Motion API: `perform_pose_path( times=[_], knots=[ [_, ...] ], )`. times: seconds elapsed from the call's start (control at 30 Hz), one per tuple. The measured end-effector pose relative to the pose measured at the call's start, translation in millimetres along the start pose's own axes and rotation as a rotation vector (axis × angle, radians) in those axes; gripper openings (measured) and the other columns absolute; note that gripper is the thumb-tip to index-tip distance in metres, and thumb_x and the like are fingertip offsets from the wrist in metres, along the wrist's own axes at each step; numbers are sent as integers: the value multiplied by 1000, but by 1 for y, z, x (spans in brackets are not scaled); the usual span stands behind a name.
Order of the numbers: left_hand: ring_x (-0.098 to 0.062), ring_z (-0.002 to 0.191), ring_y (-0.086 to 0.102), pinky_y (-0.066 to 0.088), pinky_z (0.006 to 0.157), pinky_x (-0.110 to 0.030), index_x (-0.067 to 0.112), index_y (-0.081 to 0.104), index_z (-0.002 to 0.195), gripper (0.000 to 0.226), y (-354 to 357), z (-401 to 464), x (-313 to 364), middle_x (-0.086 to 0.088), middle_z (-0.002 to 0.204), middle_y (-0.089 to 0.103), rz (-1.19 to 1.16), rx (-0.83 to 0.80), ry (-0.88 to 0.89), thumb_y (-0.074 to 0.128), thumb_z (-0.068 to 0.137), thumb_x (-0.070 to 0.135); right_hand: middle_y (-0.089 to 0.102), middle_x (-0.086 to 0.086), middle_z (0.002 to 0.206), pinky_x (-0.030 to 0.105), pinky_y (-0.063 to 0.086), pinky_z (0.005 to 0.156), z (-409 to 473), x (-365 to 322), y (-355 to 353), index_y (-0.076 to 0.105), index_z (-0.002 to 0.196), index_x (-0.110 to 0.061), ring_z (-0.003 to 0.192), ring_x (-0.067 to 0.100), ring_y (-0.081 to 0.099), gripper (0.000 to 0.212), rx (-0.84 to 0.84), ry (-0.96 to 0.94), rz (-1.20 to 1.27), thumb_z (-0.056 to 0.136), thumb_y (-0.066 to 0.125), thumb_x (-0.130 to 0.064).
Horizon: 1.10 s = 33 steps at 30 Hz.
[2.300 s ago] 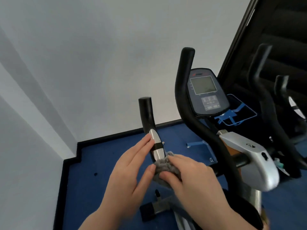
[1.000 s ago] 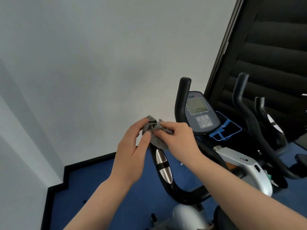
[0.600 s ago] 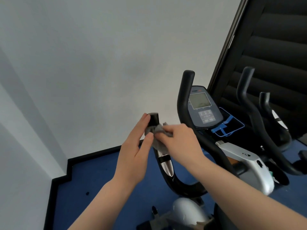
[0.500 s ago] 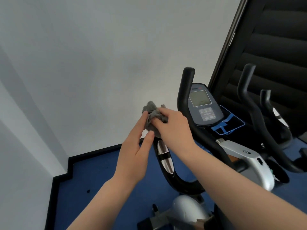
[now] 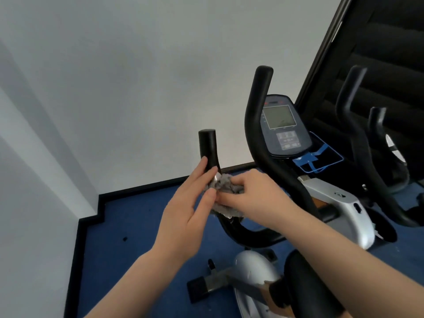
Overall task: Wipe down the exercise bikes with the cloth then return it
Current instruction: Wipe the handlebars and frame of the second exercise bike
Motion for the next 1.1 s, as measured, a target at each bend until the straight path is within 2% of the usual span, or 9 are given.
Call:
perform_pose_path(
  times=[0.13, 0.33, 0.5, 0.57, 0.63, 0.73, 0.83, 0.97, 1.1],
  knots=[
    [10, 140, 22, 26, 108, -13, 48, 37, 141, 46, 16, -20, 0, 35, 153, 19, 50, -17, 18, 37, 95, 45, 75, -3, 81, 41, 57, 78, -23, 23, 2, 74, 90, -25, 78, 10, 70, 29, -178, -26, -100, 78, 66, -50],
    [10, 142, 16, 20, 105, -2, 49, 30, 144, 48, 35, -34, 5, 32, 156, 11, 86, 18, -7, 36, 97, 44, 69, -3, 79, 38, 53, 68, -26, 36, -17, 67, 83, -26, 73, 13, 63, 25, -299, -214, -424, 83, 60, -51],
    [31, 126, 19, 25, 99, -12, 53, 22, 145, 52, 42, -41, 9, 37, 154, 5, 217, 54, -22, 41, 100, 36, 68, -4, 91, 39, 51, 74, -22, 60, -60, 66, 94, -28, 82, 18, 61, 10, -468, -370, -843, 85, 60, -30],
    [30, 127, 16, 26, 98, -12, 55, 20, 144, 51, 46, -44, 12, 38, 154, 5, 230, 86, -43, 38, 98, 41, 68, -5, 94, 40, 51, 75, -20, 63, -64, 66, 98, -31, 84, 19, 61, 14, -470, -434, -867, 86, 60, -30],
    [26, 131, 15, 25, 101, -14, 57, 20, 144, 51, 52, -49, 14, 40, 153, 7, 220, 138, -74, 36, 96, 45, 66, -5, 83, 38, 50, 71, -20, 61, -56, 62, 85, -31, 76, 19, 60, 4, -420, -513, -831, 84, 59, -30],
    [23, 135, 14, 21, 101, -10, 55, 20, 144, 51, 62, -53, 17, 41, 152, 9, 194, 204, -114, 36, 97, 42, 63, -2, 74, 38, 48, 70, -22, 60, -37, 55, 74, -26, 72, 19, 58, 11, -341, -543, -635, 81, 60, -31],
    [22, 135, 15, 20, 100, -8, 55, 21, 144, 51, 65, -54, 18, 42, 151, 11, 214, 237, -139, 37, 98, 40, 69, -4, 93, 38, 49, 77, -20, 70, -44, 66, 97, -26, 88, 18, 63, 19, -355, -551, -644, 81, 62, -33],
    [21, 135, 17, 21, 100, -7, 60, 21, 141, 52, 66, -55, 20, 42, 150, 15, 227, 262, -170, 40, 99, 37, 62, -12, 117, 38, 50, 83, -19, 78, -64, 59, 114, -33, 104, 17, 61, 30, -395, -615, -909, 84, 55, -35],
    [15, 137, 24, 31, 113, -26, 55, 26, 143, 50, 78, -58, 17, 37, 151, 22, 155, 346, -194, 40, 100, 33, 66, -6, 86, 34, 44, 69, -23, 66, -40, 52, 77, -28, 85, 19, 62, 15, -282, -693, -734, 82, 57, -41]
  ],
)
Point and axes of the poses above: each hand's wrist, its own z-axis towards the middle knuckle, its own y-axis out of the palm, x = y × z, the point moved 1 cm from there along z, towards the middle knuckle
